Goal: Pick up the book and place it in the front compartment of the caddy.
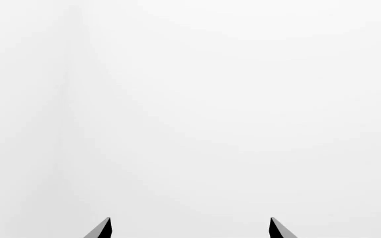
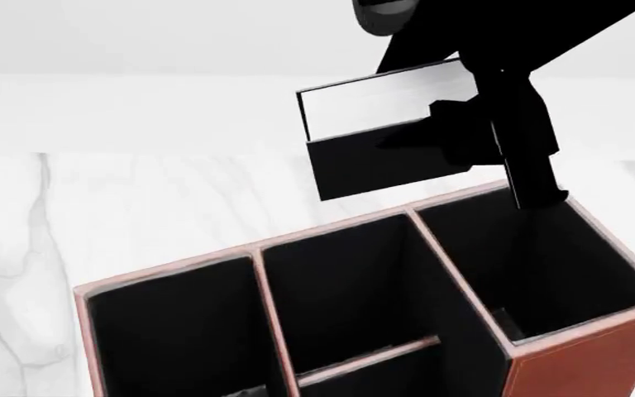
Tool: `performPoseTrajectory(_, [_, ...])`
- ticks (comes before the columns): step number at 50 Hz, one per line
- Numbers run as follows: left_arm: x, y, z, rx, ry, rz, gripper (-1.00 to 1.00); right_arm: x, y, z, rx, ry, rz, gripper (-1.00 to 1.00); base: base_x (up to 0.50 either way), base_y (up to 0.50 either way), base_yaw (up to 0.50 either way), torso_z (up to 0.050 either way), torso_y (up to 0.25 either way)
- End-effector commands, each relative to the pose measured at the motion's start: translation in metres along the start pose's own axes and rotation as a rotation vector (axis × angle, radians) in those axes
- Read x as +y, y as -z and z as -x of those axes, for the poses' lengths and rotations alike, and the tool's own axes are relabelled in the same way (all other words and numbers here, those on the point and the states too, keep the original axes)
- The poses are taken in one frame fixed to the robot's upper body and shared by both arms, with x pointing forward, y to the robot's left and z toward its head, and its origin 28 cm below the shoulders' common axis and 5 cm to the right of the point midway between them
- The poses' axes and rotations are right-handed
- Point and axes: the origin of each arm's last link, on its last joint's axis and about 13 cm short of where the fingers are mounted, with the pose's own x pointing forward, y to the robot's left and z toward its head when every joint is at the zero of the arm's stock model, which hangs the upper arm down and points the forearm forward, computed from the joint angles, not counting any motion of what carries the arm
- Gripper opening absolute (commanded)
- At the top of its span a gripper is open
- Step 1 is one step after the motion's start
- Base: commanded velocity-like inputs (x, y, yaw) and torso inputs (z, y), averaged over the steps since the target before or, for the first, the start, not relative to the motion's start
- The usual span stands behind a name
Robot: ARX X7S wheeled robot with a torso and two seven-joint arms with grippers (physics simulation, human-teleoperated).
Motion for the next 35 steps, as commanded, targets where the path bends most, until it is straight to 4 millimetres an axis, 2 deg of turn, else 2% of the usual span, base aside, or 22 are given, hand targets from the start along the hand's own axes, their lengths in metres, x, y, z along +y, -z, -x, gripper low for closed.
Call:
performPoseTrajectory(1, [0.003, -0.001, -0.002, -0.006, -0.013, 0.008, 1.00, -0.005, -0.005, -0.011, -0.016, -0.018, 0.076, -1.00, 0.00, 0.00, 0.00, 0.000, 0.000])
performPoseTrajectory(24, [0.003, -0.001, -0.003, -0.008, -0.015, 0.009, 1.00, -0.016, 0.012, -0.043, -0.066, -0.059, 0.049, -1.00, 0.00, 0.00, 0.00, 0.000, 0.001])
performPoseTrajectory(35, [0.003, 0.000, -0.002, -0.005, -0.014, 0.009, 1.00, -0.013, 0.020, -0.057, -0.108, -0.097, -0.006, -1.00, 0.00, 0.00, 0.00, 0.000, 0.001])
